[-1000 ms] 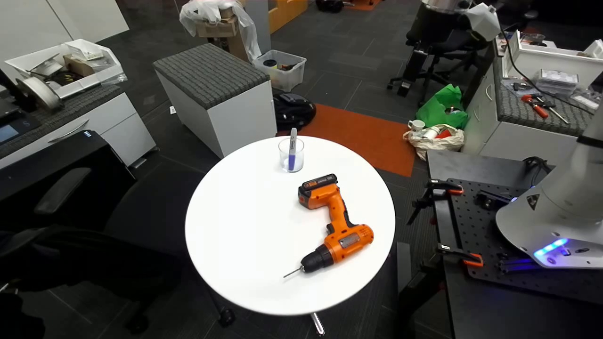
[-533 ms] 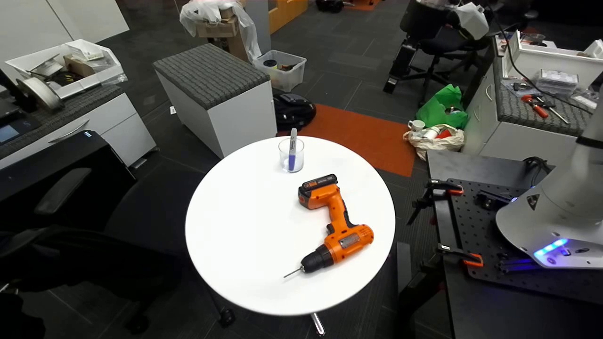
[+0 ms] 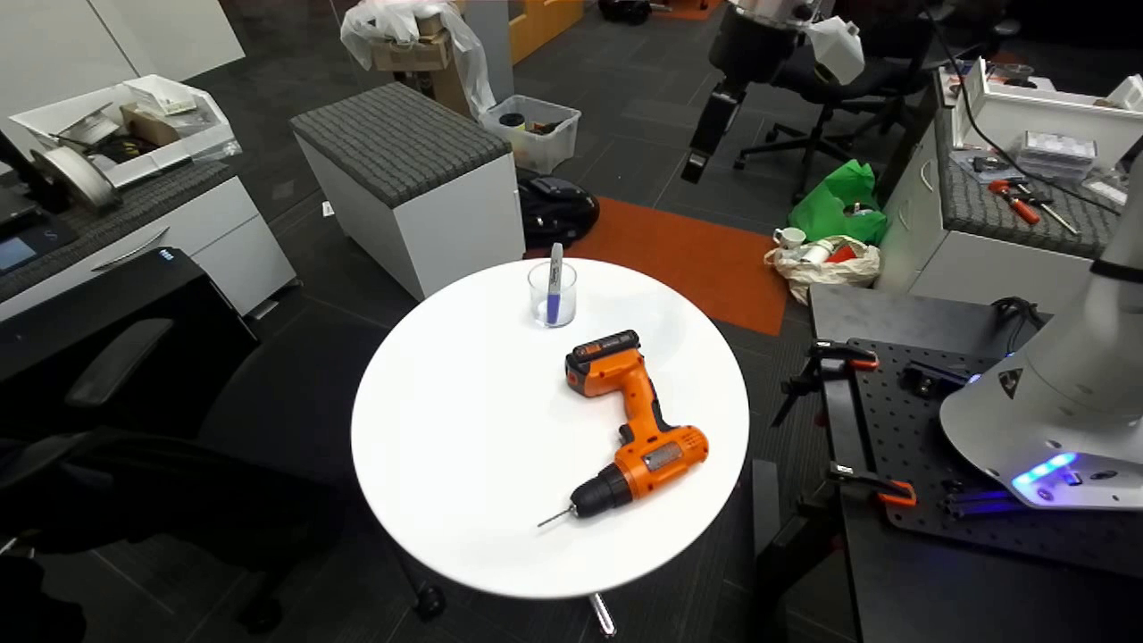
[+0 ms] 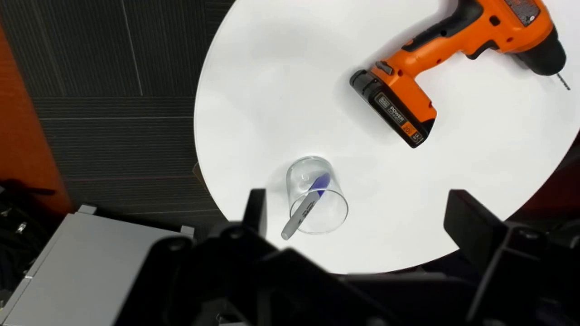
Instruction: Remove the marker from the glass cup
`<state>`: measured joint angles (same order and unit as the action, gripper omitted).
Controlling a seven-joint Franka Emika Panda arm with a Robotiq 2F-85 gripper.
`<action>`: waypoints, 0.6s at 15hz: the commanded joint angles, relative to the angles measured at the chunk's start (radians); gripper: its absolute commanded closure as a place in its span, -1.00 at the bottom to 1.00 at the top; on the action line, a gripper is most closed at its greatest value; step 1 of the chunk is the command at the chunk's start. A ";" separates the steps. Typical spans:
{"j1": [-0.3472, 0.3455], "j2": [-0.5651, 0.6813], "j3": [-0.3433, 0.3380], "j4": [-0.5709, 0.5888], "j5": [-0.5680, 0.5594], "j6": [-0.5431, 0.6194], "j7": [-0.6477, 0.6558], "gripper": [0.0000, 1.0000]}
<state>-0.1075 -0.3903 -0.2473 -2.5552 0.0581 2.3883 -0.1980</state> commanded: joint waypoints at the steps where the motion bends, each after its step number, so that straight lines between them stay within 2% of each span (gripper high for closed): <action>1: 0.023 0.116 -0.010 0.063 0.053 0.058 -0.066 -1.00; 6: 0.029 0.245 -0.002 0.108 0.105 0.162 -0.108 -1.00; 9: 0.025 0.310 0.008 0.139 0.140 0.174 -0.143 -1.00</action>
<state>-0.0847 -0.1562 -0.2465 -2.4683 0.1490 2.5439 -0.2892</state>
